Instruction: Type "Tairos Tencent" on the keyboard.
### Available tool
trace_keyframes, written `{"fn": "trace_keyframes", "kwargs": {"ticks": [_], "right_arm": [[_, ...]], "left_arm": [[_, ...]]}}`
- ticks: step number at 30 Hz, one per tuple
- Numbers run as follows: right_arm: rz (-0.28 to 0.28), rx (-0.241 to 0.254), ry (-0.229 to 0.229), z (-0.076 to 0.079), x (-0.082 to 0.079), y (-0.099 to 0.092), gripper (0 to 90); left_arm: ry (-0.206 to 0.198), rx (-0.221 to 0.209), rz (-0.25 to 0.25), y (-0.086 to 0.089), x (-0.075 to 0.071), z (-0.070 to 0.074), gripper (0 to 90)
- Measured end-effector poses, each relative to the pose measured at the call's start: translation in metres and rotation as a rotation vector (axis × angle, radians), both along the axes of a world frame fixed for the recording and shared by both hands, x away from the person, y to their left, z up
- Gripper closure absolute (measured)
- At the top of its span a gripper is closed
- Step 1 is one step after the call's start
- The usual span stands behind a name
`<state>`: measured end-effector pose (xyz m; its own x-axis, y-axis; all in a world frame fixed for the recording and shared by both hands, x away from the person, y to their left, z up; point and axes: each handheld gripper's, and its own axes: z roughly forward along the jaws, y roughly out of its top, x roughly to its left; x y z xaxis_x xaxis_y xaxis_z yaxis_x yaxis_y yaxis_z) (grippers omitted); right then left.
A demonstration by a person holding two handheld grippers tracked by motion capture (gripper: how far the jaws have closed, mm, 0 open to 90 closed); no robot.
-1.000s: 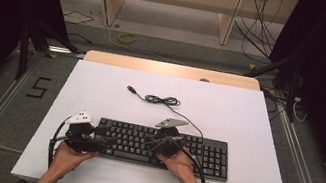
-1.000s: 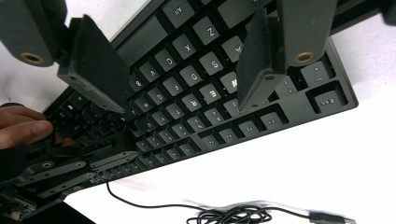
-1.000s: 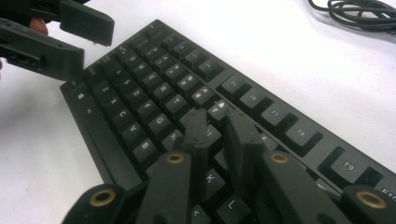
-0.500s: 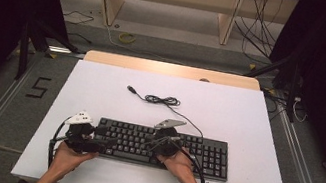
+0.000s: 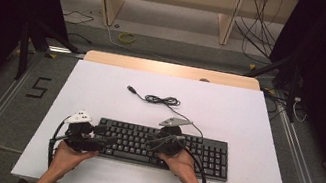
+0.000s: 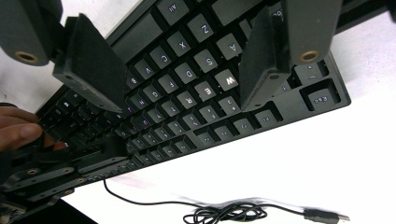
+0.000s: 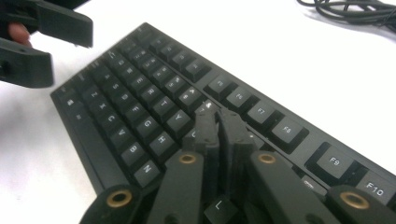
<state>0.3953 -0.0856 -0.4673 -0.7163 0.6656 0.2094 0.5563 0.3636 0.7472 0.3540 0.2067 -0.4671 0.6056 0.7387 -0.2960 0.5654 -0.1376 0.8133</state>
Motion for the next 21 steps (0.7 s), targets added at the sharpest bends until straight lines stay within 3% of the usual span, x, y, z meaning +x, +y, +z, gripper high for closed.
{"fn": "trace_keyframes", "kwargs": {"ticks": [11,17,21], "right_arm": [[0.013,0.028,-0.017,0.007,-0.005,-0.007,68.2],[0.013,0.04,-0.027,0.011,-0.009,-0.013,54.6],[0.013,0.047,-0.03,0.014,-0.01,-0.016,50.3]], "left_arm": [[-0.007,0.015,-0.021,-0.009,0.003,-0.001,33.5],[-0.006,0.02,-0.035,-0.011,0.004,0.0,37.5],[-0.005,0.02,-0.04,-0.014,0.006,0.0,40.8]]}}
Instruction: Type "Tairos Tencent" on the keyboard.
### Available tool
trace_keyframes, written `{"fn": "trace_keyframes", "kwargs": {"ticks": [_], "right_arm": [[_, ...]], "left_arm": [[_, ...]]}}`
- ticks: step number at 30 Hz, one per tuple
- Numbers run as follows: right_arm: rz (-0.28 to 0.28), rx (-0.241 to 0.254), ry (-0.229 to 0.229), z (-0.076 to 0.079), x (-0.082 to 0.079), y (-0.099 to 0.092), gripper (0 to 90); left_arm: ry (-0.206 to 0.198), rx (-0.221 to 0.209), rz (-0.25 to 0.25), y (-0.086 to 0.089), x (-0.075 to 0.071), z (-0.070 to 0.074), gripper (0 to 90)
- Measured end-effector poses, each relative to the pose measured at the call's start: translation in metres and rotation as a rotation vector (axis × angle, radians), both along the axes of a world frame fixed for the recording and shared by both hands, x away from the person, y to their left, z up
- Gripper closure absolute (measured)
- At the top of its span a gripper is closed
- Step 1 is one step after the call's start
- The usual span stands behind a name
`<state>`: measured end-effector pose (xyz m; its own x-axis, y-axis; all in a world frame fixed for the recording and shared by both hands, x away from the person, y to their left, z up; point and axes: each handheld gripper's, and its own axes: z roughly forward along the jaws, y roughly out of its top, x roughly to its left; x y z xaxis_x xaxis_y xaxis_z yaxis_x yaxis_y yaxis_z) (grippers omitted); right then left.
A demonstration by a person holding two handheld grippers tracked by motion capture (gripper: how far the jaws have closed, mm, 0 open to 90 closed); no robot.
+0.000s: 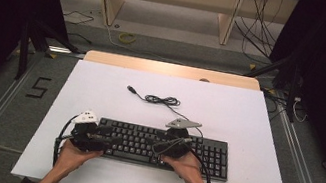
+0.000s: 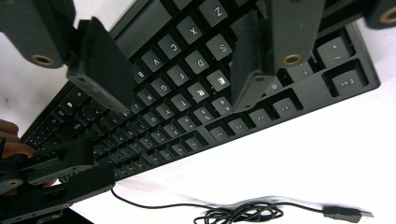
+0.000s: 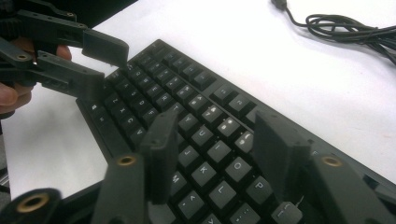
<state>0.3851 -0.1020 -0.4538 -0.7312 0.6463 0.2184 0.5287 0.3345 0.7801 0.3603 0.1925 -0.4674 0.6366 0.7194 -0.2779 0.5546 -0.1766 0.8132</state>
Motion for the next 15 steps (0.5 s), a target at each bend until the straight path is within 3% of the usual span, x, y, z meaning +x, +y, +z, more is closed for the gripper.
{"fn": "trace_keyframes", "kwargs": {"ticks": [6,15], "right_arm": [[0.0,-0.001,0.0,0.001,-0.001,-0.001,45.5],[-0.007,-0.002,-0.008,0.003,-0.001,-0.002,40.1]], "left_arm": [[0.01,0.014,-0.013,-0.006,0.006,-0.001,48.9],[0.025,0.06,-0.04,-0.016,0.014,-0.004,68.4]]}}
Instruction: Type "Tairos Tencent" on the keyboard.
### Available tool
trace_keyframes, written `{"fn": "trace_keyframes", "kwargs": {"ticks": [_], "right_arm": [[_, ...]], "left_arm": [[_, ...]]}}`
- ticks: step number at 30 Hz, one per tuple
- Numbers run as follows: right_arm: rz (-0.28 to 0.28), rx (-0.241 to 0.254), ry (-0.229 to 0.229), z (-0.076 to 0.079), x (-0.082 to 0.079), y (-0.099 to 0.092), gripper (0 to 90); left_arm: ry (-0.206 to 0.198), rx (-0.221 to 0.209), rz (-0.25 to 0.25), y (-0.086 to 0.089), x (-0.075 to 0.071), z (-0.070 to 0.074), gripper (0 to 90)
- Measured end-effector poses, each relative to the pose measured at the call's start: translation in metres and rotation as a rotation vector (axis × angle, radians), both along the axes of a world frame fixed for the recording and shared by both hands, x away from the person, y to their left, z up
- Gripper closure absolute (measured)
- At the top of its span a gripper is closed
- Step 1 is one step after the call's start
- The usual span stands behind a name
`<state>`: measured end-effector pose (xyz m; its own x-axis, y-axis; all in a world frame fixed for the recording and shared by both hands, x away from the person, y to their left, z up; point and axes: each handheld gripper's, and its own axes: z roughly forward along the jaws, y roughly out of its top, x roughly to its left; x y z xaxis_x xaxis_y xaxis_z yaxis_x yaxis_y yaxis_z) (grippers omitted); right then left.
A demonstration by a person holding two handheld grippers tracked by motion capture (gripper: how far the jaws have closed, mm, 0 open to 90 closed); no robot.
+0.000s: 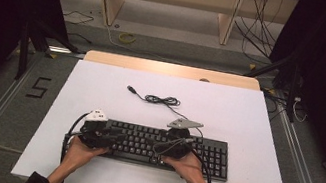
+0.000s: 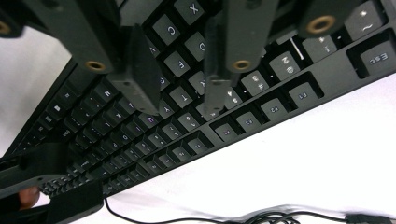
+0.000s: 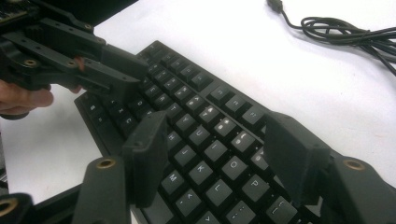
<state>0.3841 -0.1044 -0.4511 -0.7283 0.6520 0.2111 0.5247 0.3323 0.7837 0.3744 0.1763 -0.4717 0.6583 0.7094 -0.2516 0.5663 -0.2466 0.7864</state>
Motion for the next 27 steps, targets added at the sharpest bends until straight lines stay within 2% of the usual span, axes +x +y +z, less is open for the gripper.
{"fn": "trace_keyframes", "kwargs": {"ticks": [11,20,27], "right_arm": [[-0.002,0.0,-0.002,0.001,0.0,0.0,36.0],[0.003,-0.002,-0.001,0.001,0.0,0.001,36.2],[0.002,-0.003,0.0,0.001,-0.001,0.001,36.4]], "left_arm": [[0.0,0.075,-0.028,-0.013,0.006,-0.003,88.3],[0.01,0.094,-0.011,-0.013,0.012,-0.006,89.3],[0.019,0.111,-0.016,-0.016,0.014,-0.009,89.3]]}}
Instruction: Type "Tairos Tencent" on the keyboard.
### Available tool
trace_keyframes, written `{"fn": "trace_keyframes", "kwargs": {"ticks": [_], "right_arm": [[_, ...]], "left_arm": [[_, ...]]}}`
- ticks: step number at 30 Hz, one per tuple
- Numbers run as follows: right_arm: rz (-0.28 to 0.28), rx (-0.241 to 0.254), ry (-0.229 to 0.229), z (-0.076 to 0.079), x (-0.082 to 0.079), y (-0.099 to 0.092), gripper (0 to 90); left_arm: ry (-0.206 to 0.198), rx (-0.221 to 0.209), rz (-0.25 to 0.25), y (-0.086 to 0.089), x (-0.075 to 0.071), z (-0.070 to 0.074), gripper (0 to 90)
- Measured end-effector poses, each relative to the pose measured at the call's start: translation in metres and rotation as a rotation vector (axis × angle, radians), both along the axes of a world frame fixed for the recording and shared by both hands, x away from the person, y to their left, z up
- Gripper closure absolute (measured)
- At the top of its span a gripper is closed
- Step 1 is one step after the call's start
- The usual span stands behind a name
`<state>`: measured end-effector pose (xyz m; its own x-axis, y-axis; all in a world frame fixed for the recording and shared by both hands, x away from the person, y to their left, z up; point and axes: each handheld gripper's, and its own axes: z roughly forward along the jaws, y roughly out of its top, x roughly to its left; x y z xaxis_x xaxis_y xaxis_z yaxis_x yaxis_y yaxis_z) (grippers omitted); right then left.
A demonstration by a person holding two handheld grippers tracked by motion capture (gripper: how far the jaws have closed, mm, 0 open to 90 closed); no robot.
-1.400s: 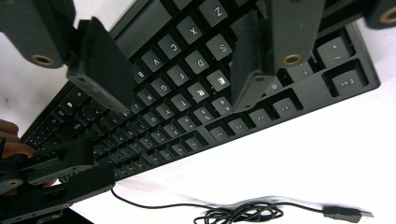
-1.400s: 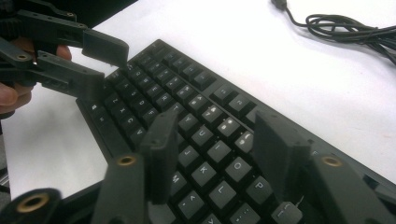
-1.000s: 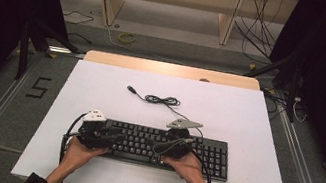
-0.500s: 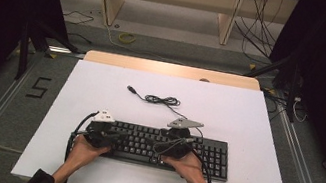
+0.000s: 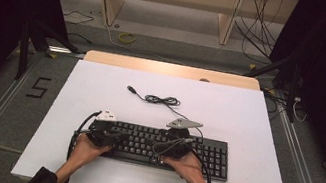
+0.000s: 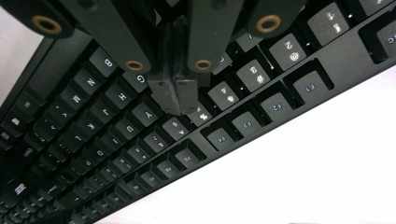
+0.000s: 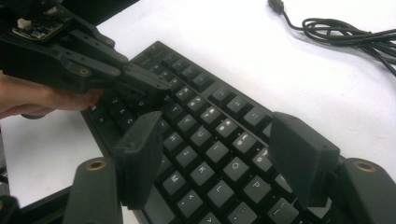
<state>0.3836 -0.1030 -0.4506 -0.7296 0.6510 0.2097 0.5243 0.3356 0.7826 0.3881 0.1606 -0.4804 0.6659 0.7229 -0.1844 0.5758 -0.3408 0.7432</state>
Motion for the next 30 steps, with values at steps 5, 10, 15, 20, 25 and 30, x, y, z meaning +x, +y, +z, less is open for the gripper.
{"fn": "trace_keyframes", "kwargs": {"ticks": [5,10,15,20,25,30], "right_arm": [[-0.001,-0.001,-0.001,0.0,0.0,0.0,36.6],[-0.002,-0.002,-0.002,0.0,0.0,0.0,36.7],[-0.001,-0.003,-0.001,0.0,0.0,0.0,36.7],[-0.002,0.0,-0.002,0.0,0.0,0.0,36.7],[0.0,-0.002,-0.001,0.0,-0.001,0.001,36.7],[0.001,-0.004,-0.003,-0.001,0.0,0.002,36.6]], "left_arm": [[0.007,0.006,0.003,-0.001,0.0,-0.003,89.6],[0.007,0.008,0.008,-0.002,-0.001,-0.002,89.6],[0.0,-0.006,0.011,-0.001,-0.002,0.001,88.5],[-0.014,-0.035,0.008,0.001,-0.004,0.007,82.9],[-0.013,-0.052,0.006,0.003,-0.005,0.01,76.9],[-0.011,-0.074,0.003,0.005,-0.007,0.012,68.0]]}}
